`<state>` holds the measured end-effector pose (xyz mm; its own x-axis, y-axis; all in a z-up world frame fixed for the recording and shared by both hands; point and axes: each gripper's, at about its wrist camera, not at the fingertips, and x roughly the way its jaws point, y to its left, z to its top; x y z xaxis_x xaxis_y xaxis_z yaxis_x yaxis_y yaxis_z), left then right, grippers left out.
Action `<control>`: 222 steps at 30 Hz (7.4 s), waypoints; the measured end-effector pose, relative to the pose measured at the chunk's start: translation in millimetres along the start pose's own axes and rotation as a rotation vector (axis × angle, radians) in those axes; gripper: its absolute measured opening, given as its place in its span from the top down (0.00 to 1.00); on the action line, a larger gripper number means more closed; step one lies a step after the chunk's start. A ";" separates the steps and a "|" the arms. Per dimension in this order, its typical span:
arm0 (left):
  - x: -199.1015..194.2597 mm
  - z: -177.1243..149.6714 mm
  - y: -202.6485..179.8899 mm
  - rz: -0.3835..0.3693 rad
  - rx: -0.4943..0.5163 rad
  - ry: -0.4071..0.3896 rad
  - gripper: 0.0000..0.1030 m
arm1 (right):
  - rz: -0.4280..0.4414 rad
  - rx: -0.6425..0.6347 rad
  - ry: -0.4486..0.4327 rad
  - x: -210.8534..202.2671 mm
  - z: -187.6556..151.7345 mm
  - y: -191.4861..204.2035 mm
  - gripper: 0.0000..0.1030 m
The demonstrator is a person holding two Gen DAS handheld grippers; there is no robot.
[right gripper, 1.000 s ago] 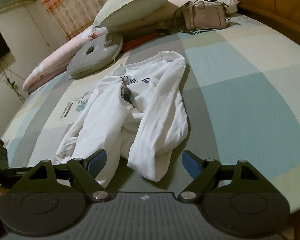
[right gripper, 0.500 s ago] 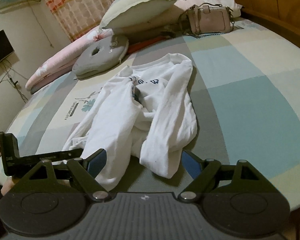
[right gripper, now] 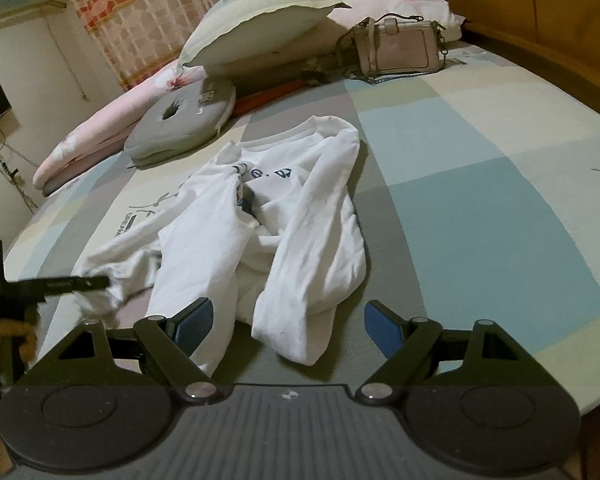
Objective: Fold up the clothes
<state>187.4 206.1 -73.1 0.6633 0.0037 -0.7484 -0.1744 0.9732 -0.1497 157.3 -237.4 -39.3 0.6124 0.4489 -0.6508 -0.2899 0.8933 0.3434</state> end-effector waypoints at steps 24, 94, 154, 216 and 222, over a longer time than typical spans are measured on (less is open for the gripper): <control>4.2 69.1 55.4 0.166 0.016 -0.033 0.46 | -0.046 -0.030 0.057 29.7 11.3 17.3 0.16; -20.4 -46.2 -177.4 -0.184 0.387 -0.044 0.23 | -0.419 -0.022 0.144 87.4 13.9 -40.1 0.15; -29.8 -37.8 -188.0 -0.164 0.422 -0.070 0.22 | -0.433 0.047 0.085 54.2 32.2 -126.7 0.84; -37.4 -33.3 -212.9 -0.233 0.476 -0.092 0.19 | -0.088 0.024 -0.031 -14.5 7.6 -157.9 0.00; -30.2 -35.7 -232.8 -0.264 0.504 -0.082 0.19 | 0.013 0.359 -0.118 -28.2 -13.0 -234.8 0.05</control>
<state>181.9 -28.8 -38.7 0.6948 -0.2565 -0.6719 0.3603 0.9327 0.0165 198.5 -459.5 -110.4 0.6968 0.4358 -0.5696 -0.0350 0.8139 0.5799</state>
